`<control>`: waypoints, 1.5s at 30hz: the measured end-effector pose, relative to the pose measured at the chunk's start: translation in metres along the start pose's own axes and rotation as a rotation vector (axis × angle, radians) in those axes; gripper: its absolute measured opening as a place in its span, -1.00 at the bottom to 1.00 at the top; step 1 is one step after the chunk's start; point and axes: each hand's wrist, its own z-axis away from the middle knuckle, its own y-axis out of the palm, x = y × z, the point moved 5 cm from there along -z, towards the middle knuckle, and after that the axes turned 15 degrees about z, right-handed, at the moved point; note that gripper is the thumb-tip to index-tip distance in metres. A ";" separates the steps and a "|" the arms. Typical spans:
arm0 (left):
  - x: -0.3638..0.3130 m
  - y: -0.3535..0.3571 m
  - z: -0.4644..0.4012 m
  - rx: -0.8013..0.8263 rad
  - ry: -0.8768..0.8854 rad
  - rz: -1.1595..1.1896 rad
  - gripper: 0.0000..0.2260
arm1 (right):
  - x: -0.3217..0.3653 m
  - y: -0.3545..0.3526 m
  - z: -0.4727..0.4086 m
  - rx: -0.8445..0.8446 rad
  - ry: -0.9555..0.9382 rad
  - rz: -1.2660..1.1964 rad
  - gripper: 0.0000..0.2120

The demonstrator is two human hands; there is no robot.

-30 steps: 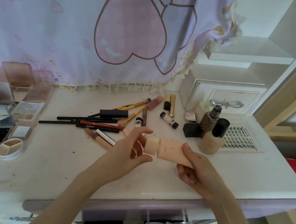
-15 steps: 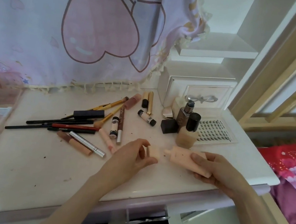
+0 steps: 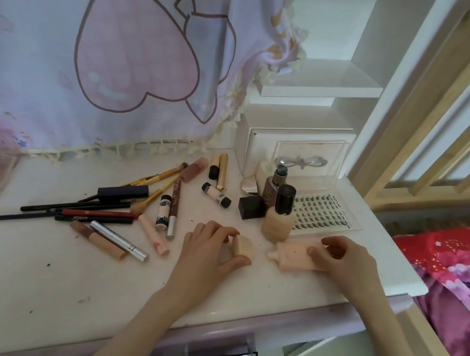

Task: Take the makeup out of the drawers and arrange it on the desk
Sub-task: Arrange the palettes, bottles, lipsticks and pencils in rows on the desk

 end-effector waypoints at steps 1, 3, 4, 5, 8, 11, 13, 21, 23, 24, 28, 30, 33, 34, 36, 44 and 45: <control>0.001 0.000 0.001 0.003 -0.004 -0.028 -0.54 | 0.000 0.002 0.001 -0.033 -0.013 0.003 -0.68; 0.003 0.001 0.002 0.014 -0.005 -0.074 -0.53 | 0.000 0.007 0.004 -0.080 -0.032 0.016 -0.69; 0.003 0.001 0.003 0.018 -0.003 -0.082 -0.52 | 0.001 0.010 0.006 -0.104 -0.038 0.031 -0.69; 0.002 0.002 0.003 0.020 -0.001 -0.083 -0.52 | 0.001 0.012 0.008 -0.134 -0.041 0.046 -0.70; -0.006 0.009 0.001 0.033 0.021 -0.095 -0.52 | 0.003 0.016 0.013 -0.217 -0.041 0.060 -0.72; -0.013 0.016 0.001 0.033 0.039 -0.116 -0.51 | 0.004 0.018 0.015 -0.256 -0.049 0.052 -0.74; -0.013 0.017 0.000 0.024 0.044 -0.123 -0.50 | 0.004 0.019 0.015 -0.286 -0.063 0.057 -0.77; -0.010 0.017 0.000 0.009 0.046 -0.129 -0.38 | 0.006 0.020 0.022 -0.372 -0.060 0.080 -0.79; -0.012 0.016 0.002 0.013 0.057 -0.094 -0.36 | 0.009 0.016 0.029 -0.422 -0.055 0.113 -0.77; -0.014 0.014 0.003 0.016 0.066 -0.057 -0.38 | 0.013 0.014 0.035 -0.472 -0.080 0.144 -0.76; -0.021 -0.002 0.022 0.024 0.126 0.094 -0.52 | 0.045 0.003 0.062 -0.576 -0.303 0.085 -0.64; -0.016 -0.016 0.038 0.005 0.127 0.121 -0.56 | 0.070 0.006 0.074 -0.565 -0.438 0.019 -0.65; -0.002 -0.053 0.055 -0.145 0.174 0.067 -0.66 | 0.110 0.021 0.083 -0.504 -0.567 -0.076 -0.72; 0.005 -0.068 0.059 -0.214 0.200 0.025 -0.70 | 0.123 0.029 0.083 -0.471 -0.591 -0.084 -0.75; 0.022 -0.096 0.066 -0.315 0.211 -0.062 -0.73 | 0.149 0.047 0.079 -0.384 -0.624 -0.061 -0.82; 0.099 -0.132 0.072 -0.130 -0.170 -0.394 -0.43 | 0.224 0.116 0.031 -0.052 -0.483 0.119 -0.72; 0.104 -0.131 0.071 -0.100 -0.186 -0.430 -0.41 | 0.229 0.121 0.026 -0.028 -0.455 0.177 -0.69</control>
